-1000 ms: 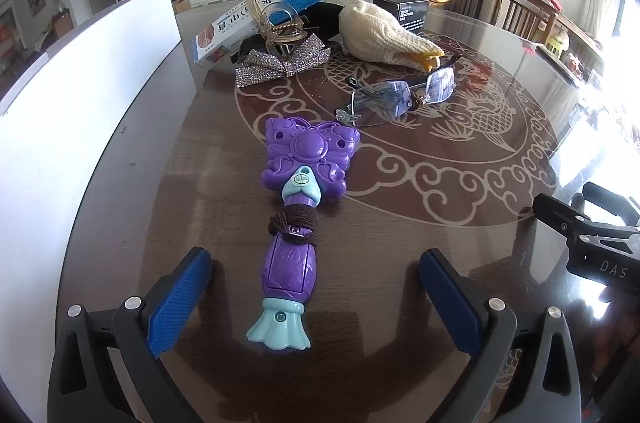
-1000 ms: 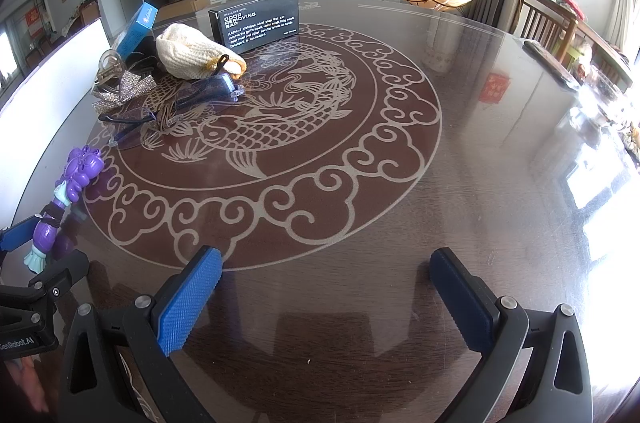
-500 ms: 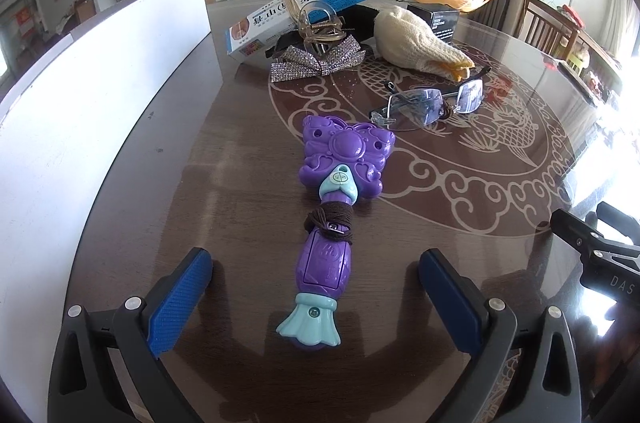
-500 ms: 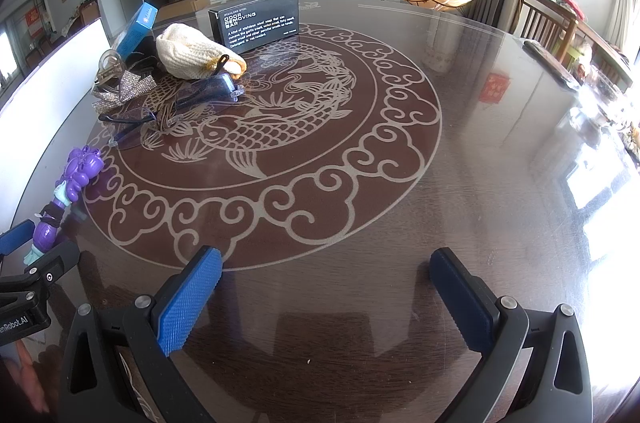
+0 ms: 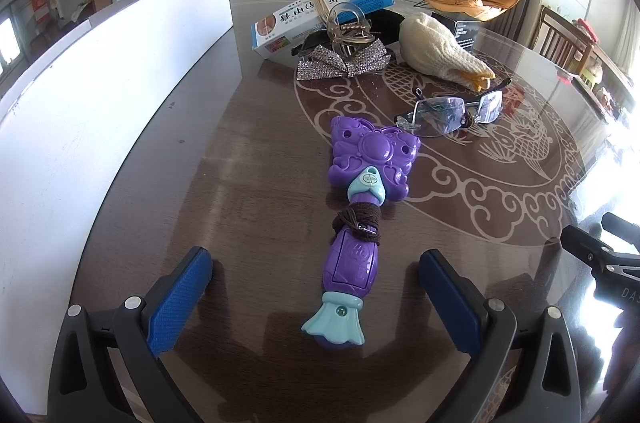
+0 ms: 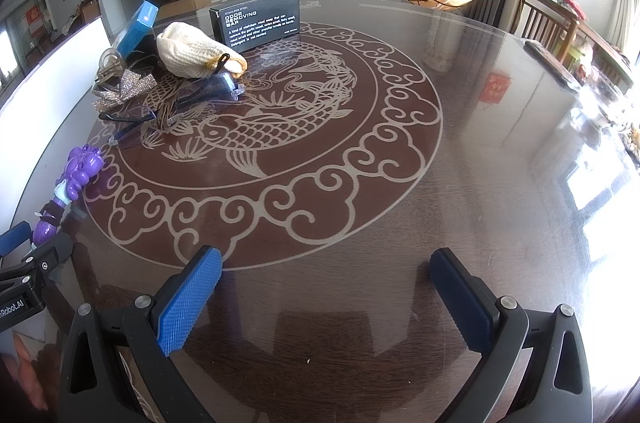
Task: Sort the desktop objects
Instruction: 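Reach the right gripper to the clear glasses and close on them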
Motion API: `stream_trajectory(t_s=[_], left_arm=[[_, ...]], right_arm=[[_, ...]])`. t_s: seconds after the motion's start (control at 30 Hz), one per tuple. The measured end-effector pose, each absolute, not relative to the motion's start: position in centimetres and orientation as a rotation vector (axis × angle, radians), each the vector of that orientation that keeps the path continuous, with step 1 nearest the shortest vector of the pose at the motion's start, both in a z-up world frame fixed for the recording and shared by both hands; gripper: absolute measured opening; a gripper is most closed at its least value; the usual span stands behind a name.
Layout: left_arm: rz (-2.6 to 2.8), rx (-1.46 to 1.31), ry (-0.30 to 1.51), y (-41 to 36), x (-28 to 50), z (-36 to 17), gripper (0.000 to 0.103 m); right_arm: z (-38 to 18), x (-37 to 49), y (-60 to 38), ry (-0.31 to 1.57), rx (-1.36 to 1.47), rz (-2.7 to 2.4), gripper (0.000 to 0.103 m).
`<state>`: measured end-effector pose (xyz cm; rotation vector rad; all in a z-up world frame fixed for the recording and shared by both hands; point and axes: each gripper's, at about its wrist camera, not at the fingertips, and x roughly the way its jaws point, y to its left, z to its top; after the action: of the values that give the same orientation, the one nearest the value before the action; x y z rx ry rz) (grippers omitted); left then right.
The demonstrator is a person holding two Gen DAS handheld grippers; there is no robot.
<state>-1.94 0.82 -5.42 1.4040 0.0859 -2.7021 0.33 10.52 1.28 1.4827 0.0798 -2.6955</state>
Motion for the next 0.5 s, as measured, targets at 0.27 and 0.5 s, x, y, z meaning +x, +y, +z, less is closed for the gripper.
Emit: stream_trajectory(t_s=[0.27,0.5], left_arm=[[-2.699,1.398,0.083,0.8,-1.9,-5.5,0.103],[-2.702,1.398,0.088,0.7,-2.1,-5.6,0.103]], right_arm=[[5.1,-8.6,8.8,0.032,1.408,-2.719,0.103],[3.5,-15.6,7.4,-0.02,1.526,-2.704,0.103]])
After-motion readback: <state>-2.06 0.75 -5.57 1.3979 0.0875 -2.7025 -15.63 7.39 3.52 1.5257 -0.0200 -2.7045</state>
